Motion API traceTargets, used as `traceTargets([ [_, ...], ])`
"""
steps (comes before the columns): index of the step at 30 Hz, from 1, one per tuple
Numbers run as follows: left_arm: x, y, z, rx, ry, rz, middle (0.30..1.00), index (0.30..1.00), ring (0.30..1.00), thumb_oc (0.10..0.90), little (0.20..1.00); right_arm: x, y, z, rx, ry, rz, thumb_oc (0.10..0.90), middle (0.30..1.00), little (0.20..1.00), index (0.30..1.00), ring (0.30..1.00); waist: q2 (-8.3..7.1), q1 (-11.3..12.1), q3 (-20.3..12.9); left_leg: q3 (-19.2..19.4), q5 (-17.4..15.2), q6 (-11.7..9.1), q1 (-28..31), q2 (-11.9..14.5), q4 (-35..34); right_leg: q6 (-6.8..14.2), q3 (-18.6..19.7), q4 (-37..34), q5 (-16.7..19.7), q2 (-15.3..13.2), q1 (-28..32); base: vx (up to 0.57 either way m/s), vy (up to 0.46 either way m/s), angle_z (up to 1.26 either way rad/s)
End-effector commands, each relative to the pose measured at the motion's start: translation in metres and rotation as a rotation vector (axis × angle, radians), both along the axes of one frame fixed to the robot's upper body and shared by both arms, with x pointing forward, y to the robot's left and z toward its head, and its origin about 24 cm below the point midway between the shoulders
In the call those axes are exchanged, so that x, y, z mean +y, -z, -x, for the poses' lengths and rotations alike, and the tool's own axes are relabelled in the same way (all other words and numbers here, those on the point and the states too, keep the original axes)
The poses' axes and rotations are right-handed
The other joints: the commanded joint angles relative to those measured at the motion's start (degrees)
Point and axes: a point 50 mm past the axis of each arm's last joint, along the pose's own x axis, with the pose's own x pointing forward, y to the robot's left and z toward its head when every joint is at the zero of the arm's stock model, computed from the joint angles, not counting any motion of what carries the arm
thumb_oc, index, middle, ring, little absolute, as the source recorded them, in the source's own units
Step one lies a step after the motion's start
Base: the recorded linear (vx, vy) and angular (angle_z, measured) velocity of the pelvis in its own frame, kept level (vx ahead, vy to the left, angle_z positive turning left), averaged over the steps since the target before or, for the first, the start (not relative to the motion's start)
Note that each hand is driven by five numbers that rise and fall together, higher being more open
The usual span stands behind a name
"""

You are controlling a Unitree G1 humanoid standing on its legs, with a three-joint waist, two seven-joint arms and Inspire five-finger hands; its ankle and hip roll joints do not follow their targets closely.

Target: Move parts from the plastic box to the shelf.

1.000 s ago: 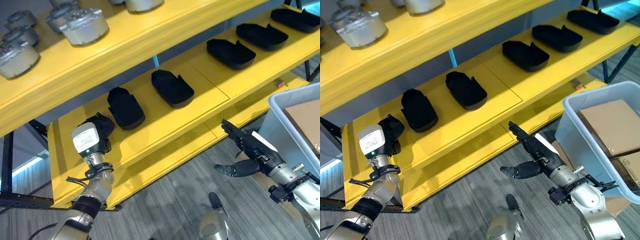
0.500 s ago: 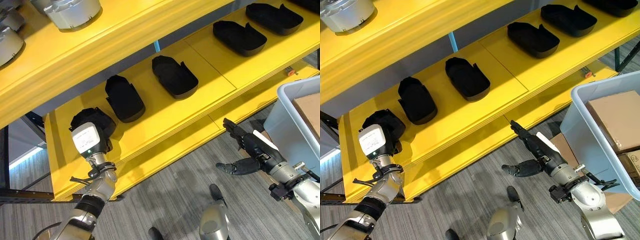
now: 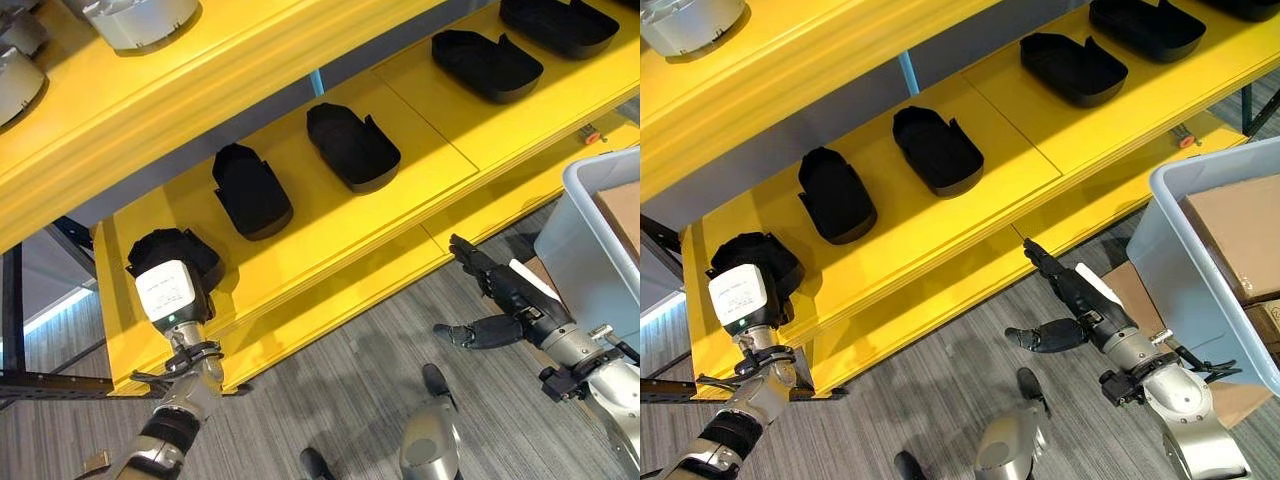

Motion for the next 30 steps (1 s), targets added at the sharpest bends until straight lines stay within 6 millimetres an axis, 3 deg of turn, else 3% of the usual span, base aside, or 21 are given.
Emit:
traceTargets([
  [1,0.066,-0.057,0.003,-0.077,-0.106,-0.254,0.300,0.300,0.300,0.400,0.300,0.003,-0.052,-0.002,-0.280,-0.051,-0.004,0.900,1.000,1.000,1.000,1.000,-3.52,0.89,-2.84,-1.21,-8.62,4.87,-4.61,-2.57,9.45,-5.94,2.00,13.20,-12.60,4.39,-3.36,0.03,0.036,0.04],
  [14,0.080,-0.061,-0.006,0.074,-0.086,-0.433,0.300,0.300,0.300,0.400,0.300,-0.002,-0.063,-0.011,-0.287,-0.084,0.069,0.900,1.000,1.000,1.000,1.000,-0.78,-1.56,-1.56,-0.20,-9.05,4.74,-4.72,-4.14,10.04,-5.74,3.30,13.63,-12.35,3.51,-4.74,0.03,0.083,-0.02],
  [22,0.086,-0.070,-0.007,0.065,-0.060,-0.477,0.300,0.300,0.300,0.400,0.300,-0.004,-0.066,-0.009,-0.295,-0.081,0.068,0.900,1.000,1.000,1.000,1.000,-1.08,-1.80,-1.46,0.81,-12.27,6.12,-6.28,-5.72,15.42,-4.49,4.36,11.34,-10.13,1.60,-3.71,0.03,0.133,-0.04],
  [24,0.088,-0.073,-0.008,0.066,-0.049,-0.486,0.300,0.300,0.300,0.400,0.300,-0.004,-0.064,-0.007,-0.294,-0.079,0.061,0.900,1.000,1.000,1.000,1.000,-1.68,-1.84,-1.80,1.48,-13.65,7.29,-6.88,-6.53,17.22,-3.47,4.57,10.54,-8.89,0.43,-3.31,0.08,0.201,-0.12],
  [25,0.087,-0.078,-0.011,0.068,-0.035,-0.496,0.300,0.300,0.300,0.400,0.300,-0.003,-0.060,-0.006,-0.287,-0.076,0.053,0.900,1.000,1.000,1.000,1.000,-2.09,-1.62,-2.27,1.79,-15.68,8.02,-6.37,-7.56,17.73,-2.56,3.25,10.04,-8.63,-1.13,-2.48,0.12,0.227,-0.09],
  [27,0.086,-0.081,-0.013,0.080,-0.028,-0.503,0.300,0.300,0.300,0.400,0.300,0.000,-0.055,-0.006,-0.281,-0.080,0.046,0.900,1.000,1.000,1.000,1.000,-2.59,-0.95,-2.66,2.98,-15.95,8.67,-6.06,-8.05,17.34,-2.40,1.05,9.33,-7.48,-1.89,-2.27,0.10,0.181,-0.05],
  [28,0.086,-0.084,-0.011,0.109,-0.041,-0.522,0.300,0.300,0.300,0.400,0.300,0.008,-0.051,-0.009,-0.268,-0.114,0.031,0.900,1.000,1.000,1.000,1.000,-3.35,1.05,-2.73,6.68,-15.54,9.05,-5.30,-7.76,16.12,-2.41,-6.35,9.44,-5.95,-2.51,-2.92,0.07,0.149,-0.16],
  [30,0.091,-0.093,-0.006,0.120,-0.065,-0.537,0.300,0.300,0.300,0.400,0.300,0.018,-0.046,-0.015,-0.260,-0.138,0.005,0.900,1.000,1.000,1.000,1.000,-4.15,3.13,-2.34,9.53,-15.11,10.21,-4.14,-7.83,13.50,-2.51,-11.56,12.67,-7.22,-0.58,-4.10,0.02,0.118,-0.87],
])
